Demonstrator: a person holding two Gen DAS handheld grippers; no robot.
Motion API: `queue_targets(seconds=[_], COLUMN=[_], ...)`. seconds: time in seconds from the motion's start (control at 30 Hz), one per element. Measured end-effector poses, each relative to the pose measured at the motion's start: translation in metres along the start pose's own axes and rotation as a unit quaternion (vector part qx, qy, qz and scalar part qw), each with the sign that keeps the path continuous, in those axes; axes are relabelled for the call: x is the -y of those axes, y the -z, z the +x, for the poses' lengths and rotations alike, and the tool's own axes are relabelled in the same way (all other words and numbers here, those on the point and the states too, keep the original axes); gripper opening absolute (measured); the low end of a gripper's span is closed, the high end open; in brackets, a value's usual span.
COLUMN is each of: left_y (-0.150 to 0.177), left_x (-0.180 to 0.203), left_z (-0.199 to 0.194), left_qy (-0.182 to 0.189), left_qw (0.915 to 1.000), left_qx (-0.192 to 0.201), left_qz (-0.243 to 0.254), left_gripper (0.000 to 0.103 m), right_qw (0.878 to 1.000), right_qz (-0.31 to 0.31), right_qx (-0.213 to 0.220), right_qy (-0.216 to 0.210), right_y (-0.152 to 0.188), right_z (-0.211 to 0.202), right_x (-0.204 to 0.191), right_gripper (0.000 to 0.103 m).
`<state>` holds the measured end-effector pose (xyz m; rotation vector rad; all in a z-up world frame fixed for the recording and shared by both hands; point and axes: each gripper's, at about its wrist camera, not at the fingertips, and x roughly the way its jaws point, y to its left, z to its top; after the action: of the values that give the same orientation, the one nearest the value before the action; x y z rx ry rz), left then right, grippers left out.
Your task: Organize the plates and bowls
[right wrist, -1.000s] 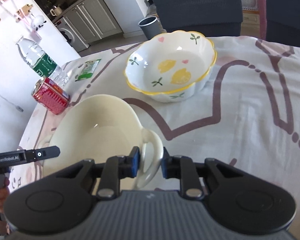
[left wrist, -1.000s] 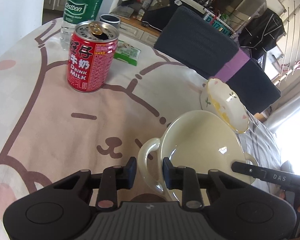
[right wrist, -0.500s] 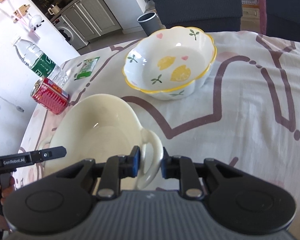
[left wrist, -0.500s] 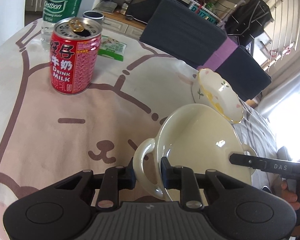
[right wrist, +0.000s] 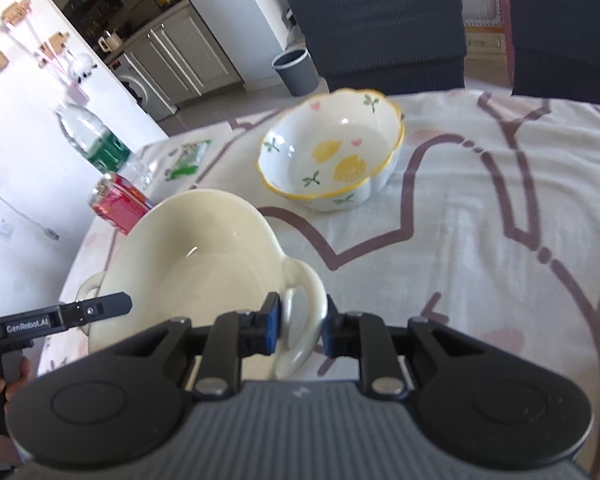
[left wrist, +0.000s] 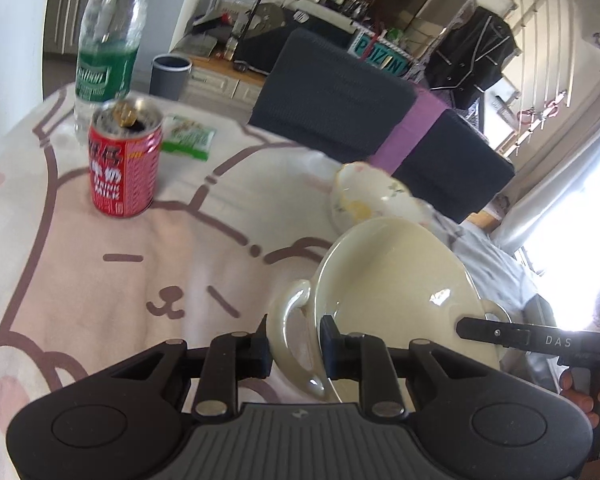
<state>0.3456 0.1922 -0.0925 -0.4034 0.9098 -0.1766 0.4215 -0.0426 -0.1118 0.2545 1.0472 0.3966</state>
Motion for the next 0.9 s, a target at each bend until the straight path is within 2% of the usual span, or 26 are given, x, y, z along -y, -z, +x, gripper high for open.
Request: queue_targets(seconds=[0.27,0.5,0.73,0.9], left_y=[0.015,0.039,0.072,0.099], left_x=[0.046,0.081,0.111,0.117], left_z=[-0.053,-0.088,-0.105,-0.098], left_qy=[0.007,0.021,0.042,0.057], left_qw=[0.9996,0.9986,0.9969,0.9966], left_qx=[0.012,0.016,0.017,0.001], left_qz=[0.023,0.046,0.065,0.06], left_gripper=[0.024,0.025,0.024,0.024], right_qw=[0.999,0.998,0.996,0.995], right_qz=[0.013,0.026,0.046,0.052], right_qx=[0.03,0.057,0.071,0.075], right_qy=[-0.005,0.004,0.015,0.03], right_y=[0.021,0.055,0.093,0.123], right_z=[-0.069,-0.13,-0.169,-0.187], right_x=[-0.001,0.001,0.014,0.026], right_gripper=[0.024,0.024,0.024,0.024])
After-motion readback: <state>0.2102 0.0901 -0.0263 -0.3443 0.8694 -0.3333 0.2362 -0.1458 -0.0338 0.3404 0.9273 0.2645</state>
